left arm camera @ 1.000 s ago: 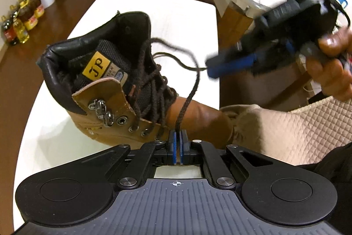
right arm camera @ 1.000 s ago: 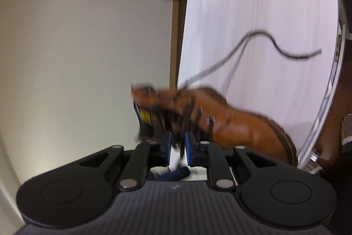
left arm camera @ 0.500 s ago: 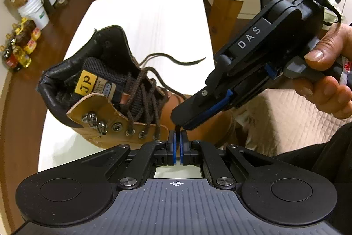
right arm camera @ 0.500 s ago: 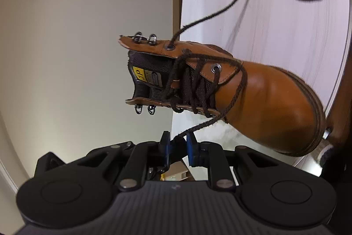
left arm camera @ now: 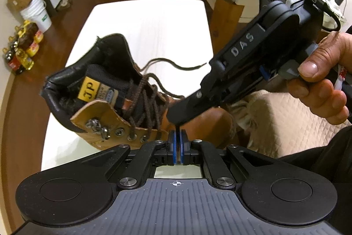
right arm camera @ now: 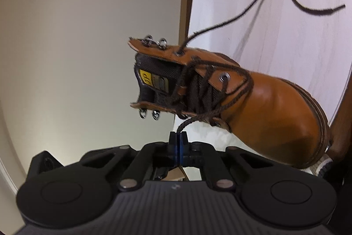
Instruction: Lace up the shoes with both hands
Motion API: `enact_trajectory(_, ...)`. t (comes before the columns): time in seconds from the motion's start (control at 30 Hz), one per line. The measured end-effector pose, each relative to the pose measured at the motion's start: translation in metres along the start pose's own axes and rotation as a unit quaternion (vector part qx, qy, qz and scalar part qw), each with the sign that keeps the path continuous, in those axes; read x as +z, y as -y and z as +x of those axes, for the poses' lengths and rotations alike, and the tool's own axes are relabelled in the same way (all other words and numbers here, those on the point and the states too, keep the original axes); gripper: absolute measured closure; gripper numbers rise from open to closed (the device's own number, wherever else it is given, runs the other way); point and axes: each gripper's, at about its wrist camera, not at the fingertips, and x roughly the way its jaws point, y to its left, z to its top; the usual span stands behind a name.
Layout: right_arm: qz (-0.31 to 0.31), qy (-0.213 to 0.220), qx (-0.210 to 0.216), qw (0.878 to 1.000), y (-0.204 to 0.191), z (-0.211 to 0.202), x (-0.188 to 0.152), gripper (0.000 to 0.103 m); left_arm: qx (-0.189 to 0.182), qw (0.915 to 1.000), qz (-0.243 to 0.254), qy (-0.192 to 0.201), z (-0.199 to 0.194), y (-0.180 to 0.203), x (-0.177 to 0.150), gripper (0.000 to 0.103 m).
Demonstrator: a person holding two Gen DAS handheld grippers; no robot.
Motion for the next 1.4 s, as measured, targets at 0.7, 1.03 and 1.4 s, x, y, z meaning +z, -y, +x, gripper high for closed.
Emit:
enact_trajectory(0.7, -0.017, 0.175, 0.036, 0.984, -0.027, 0.0, 0.005, 0.1, 0.001, 0.9584, 0.273, 0.082, -0.058, -0.048, -0.002, 0.091)
enact_trajectory(1.03, 0.03, 0.228, 0.083, 0.97, -0.029, -0.012, -0.048, 0.1, -0.023, 0.9447, 0.318, 0.078, -0.031, -0.03, -0.007, 0.088)
enact_trajectory(1.4, 0.068, 0.213, 0.086, 0.971, -0.006, -0.017, -0.044, 0.096, -0.069, 0.9635, 0.253, 0.053, -0.021, -0.028, 0.008, 0.101)
